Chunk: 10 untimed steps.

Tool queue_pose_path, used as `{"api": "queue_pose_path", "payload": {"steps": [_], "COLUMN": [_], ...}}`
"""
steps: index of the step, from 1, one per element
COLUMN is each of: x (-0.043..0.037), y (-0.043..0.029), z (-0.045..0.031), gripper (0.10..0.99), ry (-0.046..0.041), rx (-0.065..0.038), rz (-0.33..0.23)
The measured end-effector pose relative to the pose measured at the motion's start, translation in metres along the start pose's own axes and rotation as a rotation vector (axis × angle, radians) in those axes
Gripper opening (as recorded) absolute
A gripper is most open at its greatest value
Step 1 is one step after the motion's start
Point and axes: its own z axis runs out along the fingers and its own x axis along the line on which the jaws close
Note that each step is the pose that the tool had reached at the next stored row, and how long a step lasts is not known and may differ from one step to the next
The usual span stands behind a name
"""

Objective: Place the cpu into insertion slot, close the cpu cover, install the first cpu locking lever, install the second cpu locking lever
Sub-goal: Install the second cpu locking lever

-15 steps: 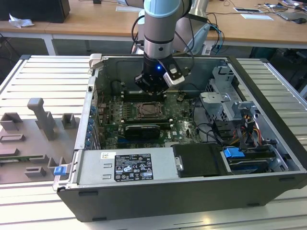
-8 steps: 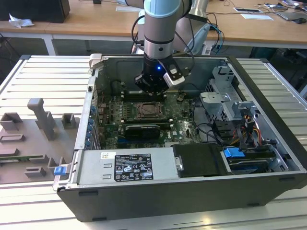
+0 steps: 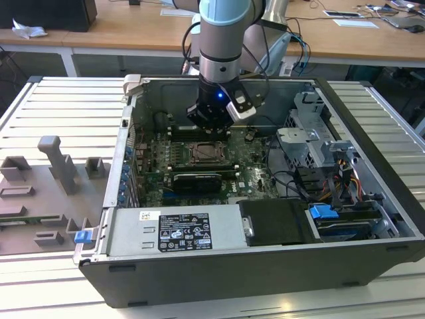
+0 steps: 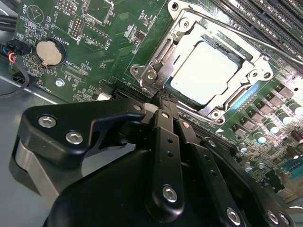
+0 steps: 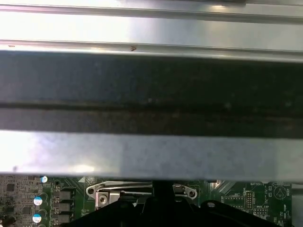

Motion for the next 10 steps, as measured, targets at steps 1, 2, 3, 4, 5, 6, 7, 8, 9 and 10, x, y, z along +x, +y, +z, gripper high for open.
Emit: {"api": "queue_pose_path", "payload": {"steps": [1,2,3,4,5,6,7,8,9,10], "x": [0.0000,0.0000,0.0000,0.0000,0.0001,0.0001,0.0001,0.0001,0.0001,-0.0001], "y": [-0.0002,-0.0005,-0.0008,-0.0013,-0.0016,-0.0017,-0.0018,-0.0017,-0.0016,-0.0012], "z": [0.0000,0.0000,0.0000,-0.0001,-0.0001,-0.0002,-0.0005,-0.0016,-0.0030,-0.0091], "gripper": [0.106,0.106,0.106,0.106,0.106,0.106,0.106,0.106,0.106,0.106], "ry": [-0.0001,-0.0001,0.0000,0.0000,0.0000,0.0001,0.0001,0.0001,0.0000,0.0000], "rx": [0.000,0.000,0.000,0.000,0.000,0.000,0.000,0.000,0.000,0.000], "rz": [0.000,0.000,0.000,0.000,0.000,0.000,0.000,0.000,0.000,0.000]}}
